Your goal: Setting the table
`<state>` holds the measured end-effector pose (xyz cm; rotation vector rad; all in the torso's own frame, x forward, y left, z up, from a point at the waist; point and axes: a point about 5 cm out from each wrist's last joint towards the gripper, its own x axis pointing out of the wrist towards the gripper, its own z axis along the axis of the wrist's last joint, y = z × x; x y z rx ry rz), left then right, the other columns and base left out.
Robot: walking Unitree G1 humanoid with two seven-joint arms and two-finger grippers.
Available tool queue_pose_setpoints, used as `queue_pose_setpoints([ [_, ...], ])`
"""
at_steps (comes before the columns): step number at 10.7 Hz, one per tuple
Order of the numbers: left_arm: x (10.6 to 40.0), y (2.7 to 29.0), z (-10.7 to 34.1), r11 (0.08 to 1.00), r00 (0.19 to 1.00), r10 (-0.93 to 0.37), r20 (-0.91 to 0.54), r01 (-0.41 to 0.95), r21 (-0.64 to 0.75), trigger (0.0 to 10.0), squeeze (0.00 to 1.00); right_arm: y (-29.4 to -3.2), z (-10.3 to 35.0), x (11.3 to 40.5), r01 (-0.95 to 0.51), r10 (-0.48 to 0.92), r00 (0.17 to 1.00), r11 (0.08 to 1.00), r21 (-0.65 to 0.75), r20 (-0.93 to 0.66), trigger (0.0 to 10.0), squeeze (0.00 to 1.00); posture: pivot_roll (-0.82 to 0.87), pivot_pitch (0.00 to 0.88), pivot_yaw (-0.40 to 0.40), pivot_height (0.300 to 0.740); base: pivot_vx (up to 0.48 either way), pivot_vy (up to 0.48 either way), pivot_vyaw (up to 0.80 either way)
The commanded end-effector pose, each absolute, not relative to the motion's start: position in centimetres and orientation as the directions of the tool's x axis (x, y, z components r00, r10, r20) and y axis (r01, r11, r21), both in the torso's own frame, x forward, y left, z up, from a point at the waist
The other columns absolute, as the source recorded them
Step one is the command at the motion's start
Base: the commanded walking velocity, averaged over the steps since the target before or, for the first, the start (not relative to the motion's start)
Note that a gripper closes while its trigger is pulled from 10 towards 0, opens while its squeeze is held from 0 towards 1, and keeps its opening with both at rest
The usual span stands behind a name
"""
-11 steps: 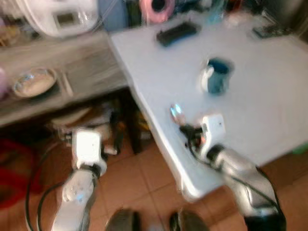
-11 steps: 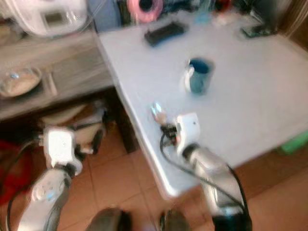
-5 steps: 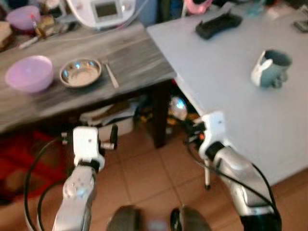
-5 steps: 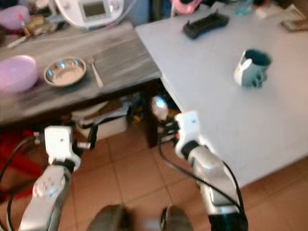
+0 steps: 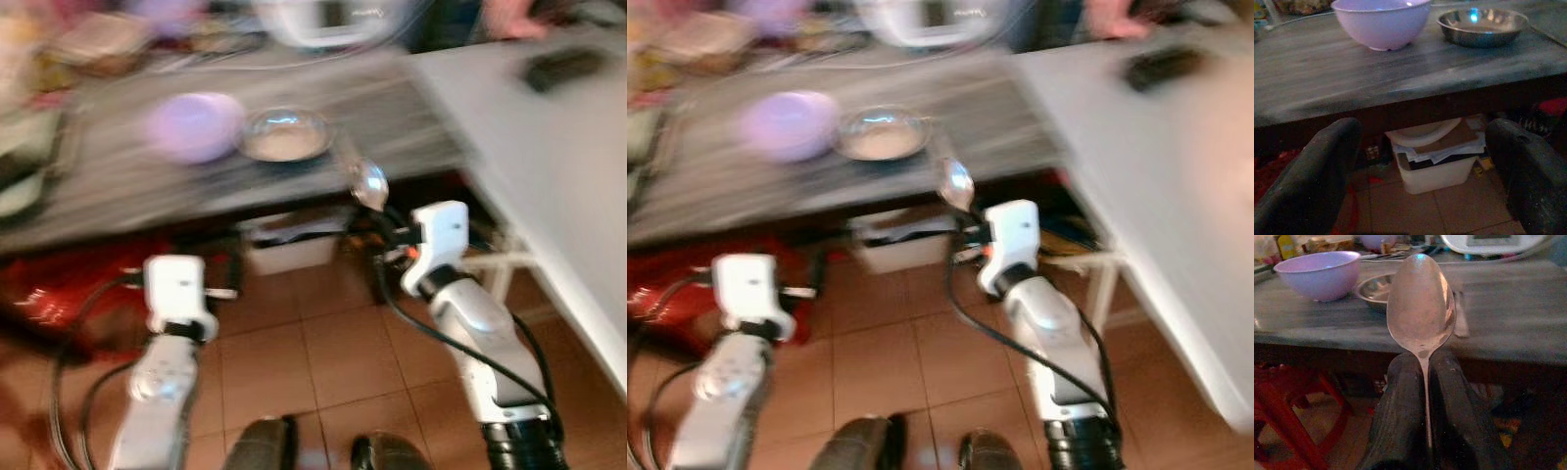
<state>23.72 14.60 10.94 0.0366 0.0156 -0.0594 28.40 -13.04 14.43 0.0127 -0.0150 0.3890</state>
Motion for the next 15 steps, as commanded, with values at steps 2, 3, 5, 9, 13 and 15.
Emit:
queue_pose_setpoints([
  [2, 23.3, 14.3, 11.1, 0.995, 0.996, -0.089, -0.004, 0.089, 0.038, 10.0, 0.0, -13.2, 14.4, 28.5, -0.352, 0.352, 0.936, 0.936, 0.01, 0.029, 10.0, 0.0, 0.02, 0.123, 0.019, 0.74, 0.0, 0.0, 0.8],
  [3, 23.1, 13.9, 11.1, 0.991, 0.992, -0.128, -0.003, 0.128, 0.043, 10.0, 0.0, -13.2, 14.3, 28.4, -0.35, 0.35, 0.936, 0.937, 0.01, 0.028, 10.0, 0.0, 0.02, 0.124, 0.021, 0.74, 0.0, 0.0, 0.8],
  [5, 23.0, 13.7, 11.7, 0.988, 0.988, -0.152, 0.037, 0.151, 0.037, 10.0, 0.0, -13.3, 14.1, 28.5, -0.33, 0.33, 0.944, 0.944, 0.022, 0.025, 10.0, 0.0, 0.02, 0.128, 0.02, 0.74, 0.144, 0.0, 0.4],
  [9, 22.8, 13.4, 11.7, 0.984, 0.984, -0.175, 0.041, 0.174, 0.034, 10.0, 0.0, -13.8, 14.3, 29.0, -0.291, 0.29, 0.956, 0.956, 0.028, 0.036, 10.0, 0.0, 0.02, 0.129, 0.019, 0.74, 0.061, -0.426, 0.0],
  [13, 22.7, 13.5, 11.2, 0.986, 0.985, -0.169, 0.023, 0.169, 0.0, 10.0, 0.0, -13.9, 14.3, 29.2, -0.279, 0.278, 0.96, 0.96, 0.02, 0.041, 10.0, 0.0, 0.02, 0.131, 0.017, 0.74, 0.0, -0.353, 0.0],
  [15, 23.0, 13.9, 11.1, 0.988, 0.989, -0.145, 0.006, 0.145, 0.044, 10.0, 0.0, -13.8, 14.5, 29.4, -0.273, 0.272, 0.961, 0.962, 0.006, 0.054, 10.0, 0.0, 0.02, 0.135, 0.016, 0.74, 0.0, 0.0, 0.0],
])
